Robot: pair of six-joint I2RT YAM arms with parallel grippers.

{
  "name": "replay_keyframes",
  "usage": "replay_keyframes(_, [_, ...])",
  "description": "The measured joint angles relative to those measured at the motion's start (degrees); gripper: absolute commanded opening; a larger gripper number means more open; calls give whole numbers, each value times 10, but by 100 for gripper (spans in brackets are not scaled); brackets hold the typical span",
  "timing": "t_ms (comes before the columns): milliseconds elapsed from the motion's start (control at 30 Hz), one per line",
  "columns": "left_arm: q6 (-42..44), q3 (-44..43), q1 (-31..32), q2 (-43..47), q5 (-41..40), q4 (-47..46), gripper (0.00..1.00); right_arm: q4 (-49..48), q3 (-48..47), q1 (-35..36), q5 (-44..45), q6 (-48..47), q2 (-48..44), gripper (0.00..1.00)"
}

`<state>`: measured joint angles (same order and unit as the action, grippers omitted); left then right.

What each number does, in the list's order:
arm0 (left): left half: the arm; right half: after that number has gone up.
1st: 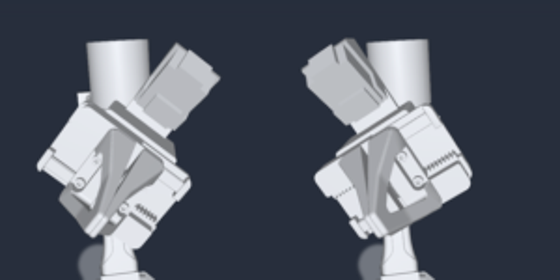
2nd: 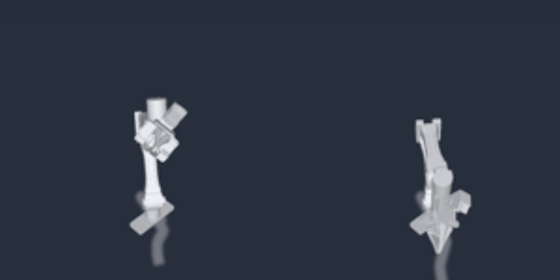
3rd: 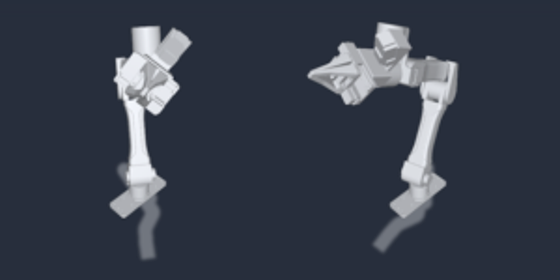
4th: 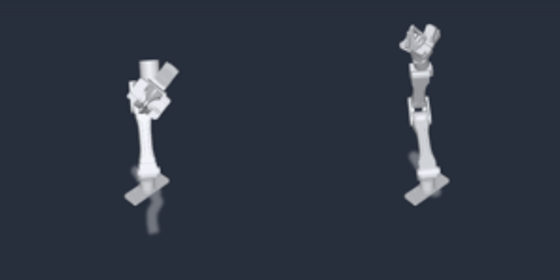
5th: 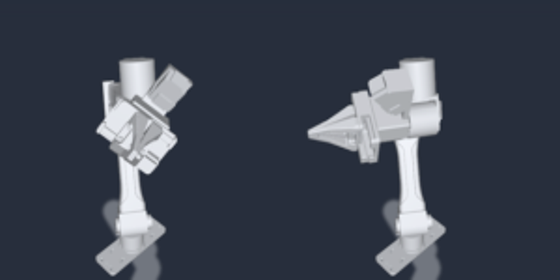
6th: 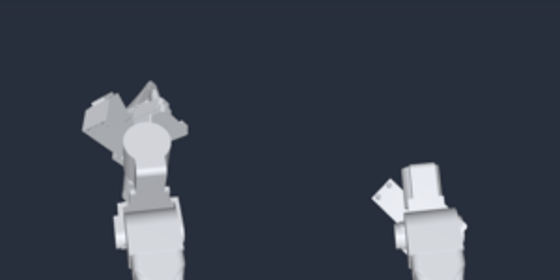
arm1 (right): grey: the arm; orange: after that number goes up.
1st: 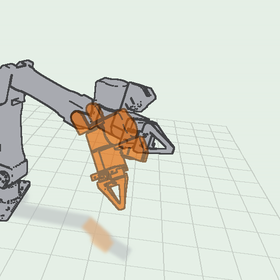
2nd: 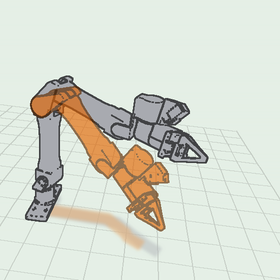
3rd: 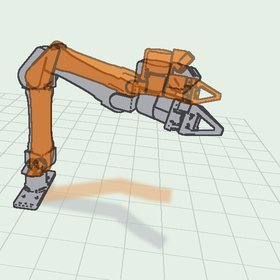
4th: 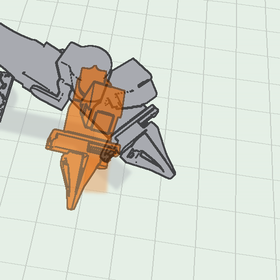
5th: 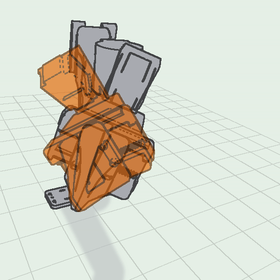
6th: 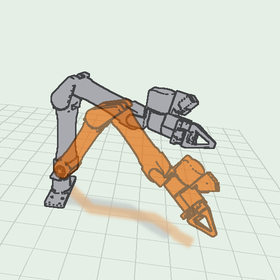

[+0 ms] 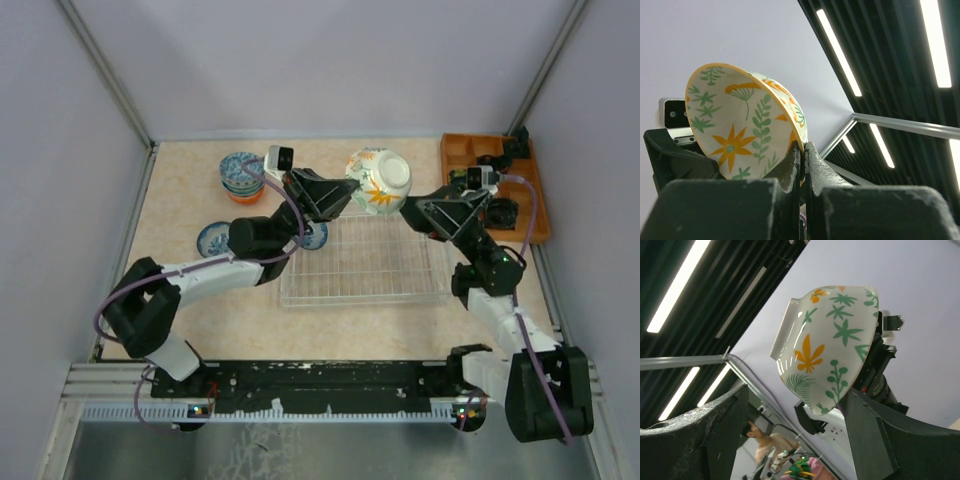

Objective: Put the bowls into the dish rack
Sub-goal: Turn the bowl upside down on the dish rack.

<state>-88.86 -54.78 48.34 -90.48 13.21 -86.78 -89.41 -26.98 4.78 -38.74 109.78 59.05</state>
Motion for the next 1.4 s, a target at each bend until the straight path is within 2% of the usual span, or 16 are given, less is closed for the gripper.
replay_keyframes(67, [1,-6,5,-10,-5,0,0,0,0,21,13,4,7,71])
replay_keyframes(133, [2,-11,10,-19,-9,0,0,0,0,31,24,7,12,63])
replay_keyframes(233, [1,-16,17,-27,-18,-2,0,1,0,39,38,10,14,46])
replay_keyframes(333, [1,-17,23,-27,-28,-5,0,1,0,43,47,13,14,37])
replay_keyframes(400, [-1,-17,27,-27,-36,-6,0,0,0,45,56,18,12,26])
replay_keyframes(467, [-6,-16,28,-27,-42,-6,6,0,0,46,67,25,5,15])
replay_keyframes(533, [-15,-11,29,-27,-48,-6,13,0,0,48,78,30,-4,11])
replay_keyframes(633, [-24,0,31,-27,-55,-6,33,-1,0,51,88,35,-14,9])
replay_keyframes(767, [-10,29,30,-28,-59,-3,65,0,0,52,93,22,-15,3])
replay_keyframes(800, [-8,38,31,-27,-63,-3,70,0,-1,52,94,17,-12,1])
replay_keyframes(967, [15,89,22,-7,-88,-5,76,25,-10,43,70,-17,-8,0])
replay_keyframes(1133, [34,159,-12,46,-95,-5,77,188,-83,-4,-9,-103,-27,0])
replay_keyframes(1233, [37,192,-33,72,-95,-6,78,337,-160,-37,-82,-195,-23,0])
replay_keyframes(1400, [45,200,-57,79,-56,7,78,685,-306,-70,-170,-448,42,0])
